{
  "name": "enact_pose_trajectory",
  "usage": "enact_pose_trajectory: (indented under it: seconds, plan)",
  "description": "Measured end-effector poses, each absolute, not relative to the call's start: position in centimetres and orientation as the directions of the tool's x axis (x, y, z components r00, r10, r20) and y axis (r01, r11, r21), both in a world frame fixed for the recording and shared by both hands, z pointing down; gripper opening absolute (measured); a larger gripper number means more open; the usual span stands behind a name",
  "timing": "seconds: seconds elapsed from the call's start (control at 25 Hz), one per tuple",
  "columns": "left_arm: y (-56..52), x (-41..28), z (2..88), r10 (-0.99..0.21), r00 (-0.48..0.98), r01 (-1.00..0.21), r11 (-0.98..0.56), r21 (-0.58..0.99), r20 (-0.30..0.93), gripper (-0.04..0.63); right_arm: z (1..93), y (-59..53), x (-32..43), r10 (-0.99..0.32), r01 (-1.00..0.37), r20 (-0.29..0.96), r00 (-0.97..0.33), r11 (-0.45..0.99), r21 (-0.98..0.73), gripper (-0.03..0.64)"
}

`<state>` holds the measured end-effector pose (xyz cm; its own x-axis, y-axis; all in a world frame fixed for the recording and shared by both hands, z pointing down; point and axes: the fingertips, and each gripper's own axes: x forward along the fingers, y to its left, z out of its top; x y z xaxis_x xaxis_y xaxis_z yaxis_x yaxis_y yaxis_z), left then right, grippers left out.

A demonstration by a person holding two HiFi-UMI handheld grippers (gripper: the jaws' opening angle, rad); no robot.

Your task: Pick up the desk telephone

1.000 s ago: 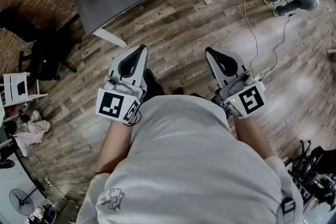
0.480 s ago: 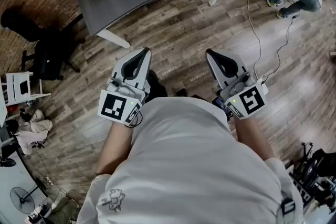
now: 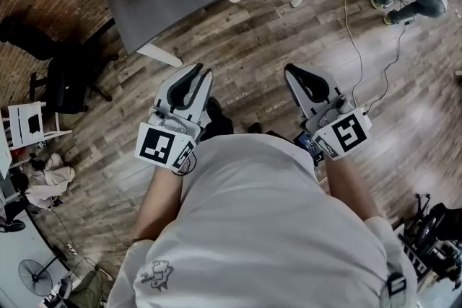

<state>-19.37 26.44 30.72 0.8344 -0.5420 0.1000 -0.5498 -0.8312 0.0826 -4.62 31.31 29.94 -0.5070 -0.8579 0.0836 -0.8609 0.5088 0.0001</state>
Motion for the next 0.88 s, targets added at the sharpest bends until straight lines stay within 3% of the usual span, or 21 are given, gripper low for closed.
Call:
enact_pose_trajectory:
  seconds: [0.08,0.16,0.32,0.88]
  plan:
    - [25.2,-19.7,31.1,-0.532,0.84,-0.54,-0.836,0.091,0.103,0.141,30.3,30.0,-5.2,-0.854,-0.858,0.096,-0.512,0.514,-0.003,0.083]
    - [23.9,-20.2,31.4,-0.519,0.848,-0.529,-0.843,0.099,0.108,0.184,30.5,28.5,-5.9,-0.848,-0.854,0.104,-0.519,0.521,-0.016,0.099]
    - [21.0,-21.5,31.6,-0.486,0.866,-0.498,-0.861,0.105,0.118,0.207,30.2,25.1,-6.8,-0.847,-0.854,0.119,-0.518,0.52,-0.015,0.153]
    - [11.4,-26.0,31.4,-0.393,0.913,-0.403,-0.911,0.087,0.109,0.225,29.9,16.4,-9.8,-0.902,-0.915,0.152,-0.403,0.402,-0.039,0.164]
